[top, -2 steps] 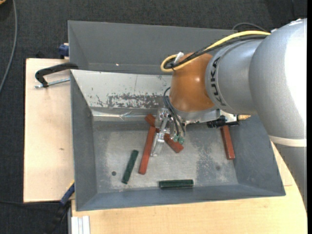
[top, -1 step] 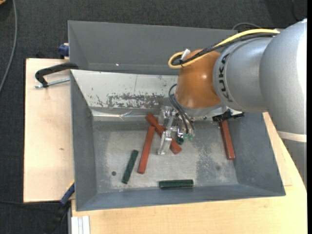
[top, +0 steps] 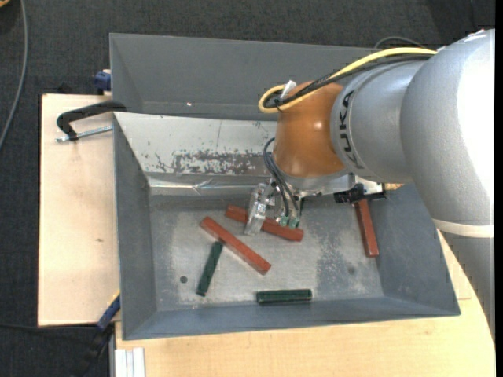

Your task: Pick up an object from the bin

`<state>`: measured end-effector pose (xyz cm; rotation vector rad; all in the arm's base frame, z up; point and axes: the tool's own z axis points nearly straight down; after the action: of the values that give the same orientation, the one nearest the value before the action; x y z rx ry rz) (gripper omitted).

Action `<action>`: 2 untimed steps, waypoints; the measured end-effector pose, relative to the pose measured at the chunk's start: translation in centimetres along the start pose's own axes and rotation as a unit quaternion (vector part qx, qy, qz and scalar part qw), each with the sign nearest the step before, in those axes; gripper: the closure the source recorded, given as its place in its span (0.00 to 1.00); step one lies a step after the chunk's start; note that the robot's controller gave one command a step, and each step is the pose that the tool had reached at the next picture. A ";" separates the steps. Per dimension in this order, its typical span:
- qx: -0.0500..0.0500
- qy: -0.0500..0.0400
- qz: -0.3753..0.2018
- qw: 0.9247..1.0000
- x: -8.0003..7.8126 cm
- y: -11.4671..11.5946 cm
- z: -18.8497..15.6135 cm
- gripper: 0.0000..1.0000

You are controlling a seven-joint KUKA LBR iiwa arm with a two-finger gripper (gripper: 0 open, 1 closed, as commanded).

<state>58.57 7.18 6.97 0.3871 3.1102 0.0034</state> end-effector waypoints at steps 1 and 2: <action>0.000 0.000 0.000 1.000 0.0 0.0 0.0 1.00; 0.000 0.000 0.000 1.000 0.0 0.0 -0.2 1.00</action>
Offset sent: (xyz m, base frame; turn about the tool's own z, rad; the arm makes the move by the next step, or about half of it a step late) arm 0.0000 0.0000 0.0241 0.0000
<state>58.55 7.17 7.14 0.3876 3.1103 0.0033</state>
